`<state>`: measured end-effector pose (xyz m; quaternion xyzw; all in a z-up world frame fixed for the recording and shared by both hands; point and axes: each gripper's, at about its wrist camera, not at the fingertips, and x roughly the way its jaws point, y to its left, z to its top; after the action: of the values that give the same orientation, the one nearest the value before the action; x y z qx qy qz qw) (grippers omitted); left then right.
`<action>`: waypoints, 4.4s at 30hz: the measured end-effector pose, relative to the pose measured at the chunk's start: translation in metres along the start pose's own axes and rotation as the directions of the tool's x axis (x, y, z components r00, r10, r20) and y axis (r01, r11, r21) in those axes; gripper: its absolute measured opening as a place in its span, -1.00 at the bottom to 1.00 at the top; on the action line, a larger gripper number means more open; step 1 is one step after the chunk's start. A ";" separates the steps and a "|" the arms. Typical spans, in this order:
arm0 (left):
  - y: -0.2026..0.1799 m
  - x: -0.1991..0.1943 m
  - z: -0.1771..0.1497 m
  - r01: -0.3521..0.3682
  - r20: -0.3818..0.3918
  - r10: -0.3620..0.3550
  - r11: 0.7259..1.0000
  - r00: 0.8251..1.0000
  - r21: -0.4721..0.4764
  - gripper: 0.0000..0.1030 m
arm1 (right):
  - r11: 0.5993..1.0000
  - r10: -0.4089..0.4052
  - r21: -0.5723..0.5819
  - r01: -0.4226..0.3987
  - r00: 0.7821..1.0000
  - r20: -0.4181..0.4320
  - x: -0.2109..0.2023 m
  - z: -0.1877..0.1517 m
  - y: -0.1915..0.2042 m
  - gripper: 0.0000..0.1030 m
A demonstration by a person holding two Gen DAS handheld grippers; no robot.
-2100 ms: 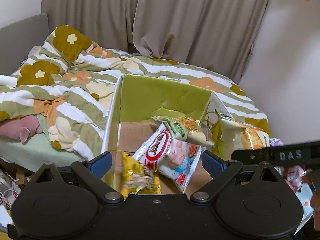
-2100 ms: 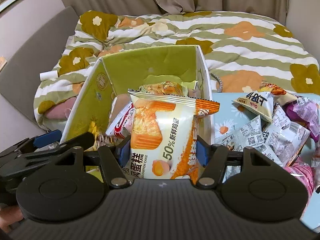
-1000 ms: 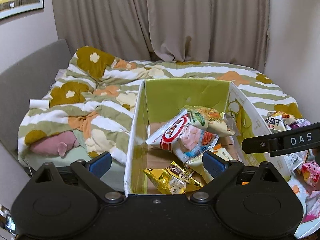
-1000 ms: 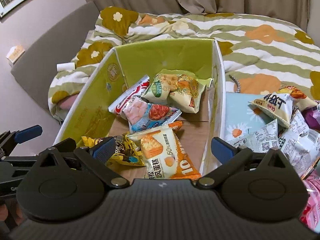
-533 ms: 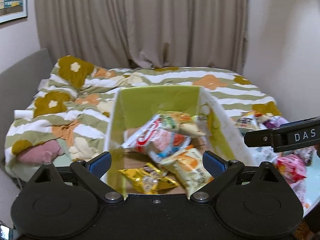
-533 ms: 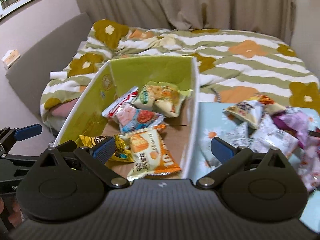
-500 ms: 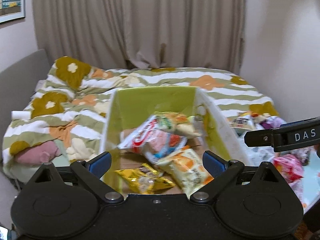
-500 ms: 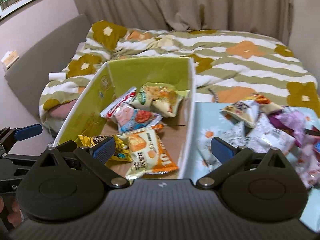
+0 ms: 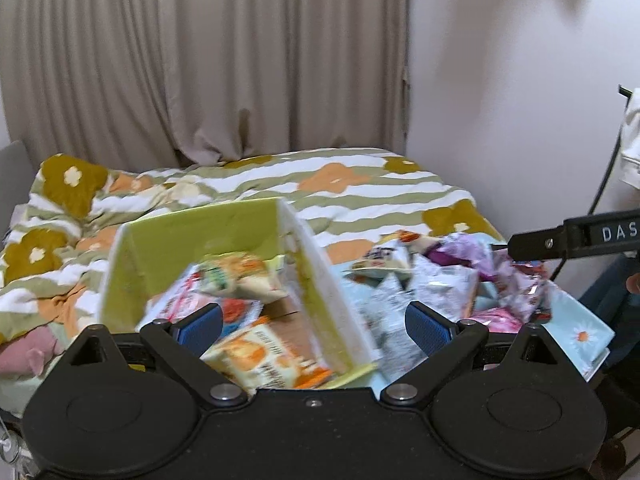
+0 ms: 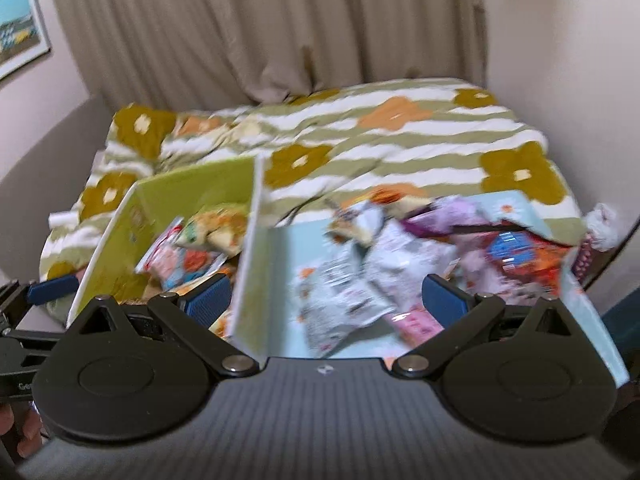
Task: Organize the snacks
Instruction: 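Move both tools back over the snack pile, then grasp the white-pink packet with the left tool while the right grasps the purple Sponge bag, then carry both bags over the cardboard box and open both tools to drop them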
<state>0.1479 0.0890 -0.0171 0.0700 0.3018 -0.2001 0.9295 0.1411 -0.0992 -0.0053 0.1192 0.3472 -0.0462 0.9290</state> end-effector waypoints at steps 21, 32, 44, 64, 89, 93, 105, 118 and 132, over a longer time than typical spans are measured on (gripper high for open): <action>-0.201 0.106 -0.050 0.082 -0.266 -0.090 0.996 0.960 -0.042 0.90 | 0.993 -0.025 -0.119 0.016 0.997 -0.074 0.032 0.012 -0.165 1.00; -0.223 0.157 -0.090 -0.009 -0.347 -0.036 0.992 0.937 -0.127 0.78 | 0.986 0.071 -0.139 -0.087 0.991 -0.116 0.085 0.006 -0.179 1.00; -0.236 0.167 -0.101 -0.090 -0.331 0.053 0.991 0.942 -0.098 0.29 | 0.978 0.118 -0.155 -0.143 0.980 -0.161 0.118 0.001 -0.174 1.00; -0.191 0.145 -0.109 -0.229 -0.342 0.149 0.951 0.928 -0.208 0.04 | 0.964 0.108 -0.224 -0.144 0.980 -0.166 0.132 -0.010 -0.162 1.00; -0.136 0.069 -0.061 -0.329 -0.201 0.281 0.904 0.938 -0.271 0.04 | 0.956 0.154 -0.225 -0.188 0.975 -0.161 0.100 0.002 -0.129 0.33; -0.116 0.045 -0.046 -0.354 -0.155 0.323 0.894 0.934 -0.273 0.04 | 0.953 0.189 -0.215 -0.215 0.972 -0.136 0.086 0.011 -0.111 0.32; -0.032 -0.002 -0.002 -0.385 -0.047 0.387 0.886 0.921 -0.257 0.04 | 0.941 0.281 -0.186 -0.283 0.959 -0.038 0.061 0.046 -0.029 0.32; 0.085 0.018 0.041 -0.313 0.013 0.327 0.916 0.945 -0.252 0.04 | 0.939 0.280 -0.209 -0.273 0.960 0.002 0.083 0.069 0.092 0.32; 0.174 0.117 0.066 -0.159 -0.080 0.144 0.959 0.986 -0.236 0.06 | 0.979 0.136 -0.146 -0.142 0.989 -0.050 0.150 0.074 0.160 0.32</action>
<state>0.3417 0.1924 -0.0308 -0.0145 0.3464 -0.0880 0.9338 0.3281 0.0361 -0.0200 0.0744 0.3589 0.0474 0.9292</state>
